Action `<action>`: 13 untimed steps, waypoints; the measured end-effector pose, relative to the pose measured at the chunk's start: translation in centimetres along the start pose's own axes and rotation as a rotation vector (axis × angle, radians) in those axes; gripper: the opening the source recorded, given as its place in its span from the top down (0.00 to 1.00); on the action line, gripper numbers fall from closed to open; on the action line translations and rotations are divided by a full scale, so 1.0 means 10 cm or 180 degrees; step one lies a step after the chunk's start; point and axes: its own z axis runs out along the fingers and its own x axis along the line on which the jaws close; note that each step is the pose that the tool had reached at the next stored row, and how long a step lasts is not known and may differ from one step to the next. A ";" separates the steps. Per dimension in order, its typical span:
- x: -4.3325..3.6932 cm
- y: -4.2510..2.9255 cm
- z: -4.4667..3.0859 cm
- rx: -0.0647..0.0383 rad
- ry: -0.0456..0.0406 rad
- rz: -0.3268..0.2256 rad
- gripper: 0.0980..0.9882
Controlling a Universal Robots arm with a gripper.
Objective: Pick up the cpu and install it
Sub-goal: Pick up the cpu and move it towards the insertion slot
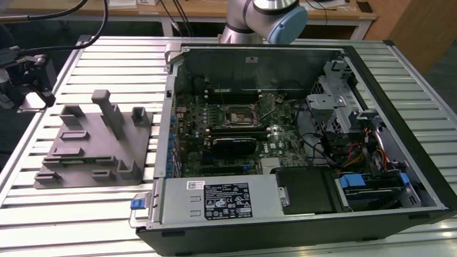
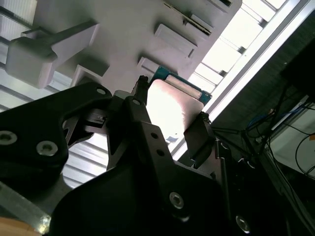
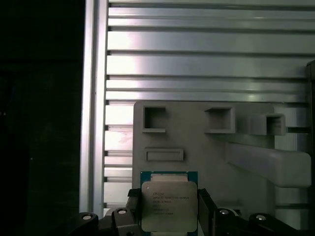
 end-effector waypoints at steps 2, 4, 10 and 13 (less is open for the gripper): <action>0.000 0.001 -0.022 0.0000 0.0000 0.0000 0.50; -0.001 0.003 -0.045 0.0000 0.0000 0.0000 0.50; -0.001 0.007 -0.111 -0.0001 0.0000 0.0000 0.50; -0.001 0.008 -0.143 -0.0001 0.0000 0.0000 0.50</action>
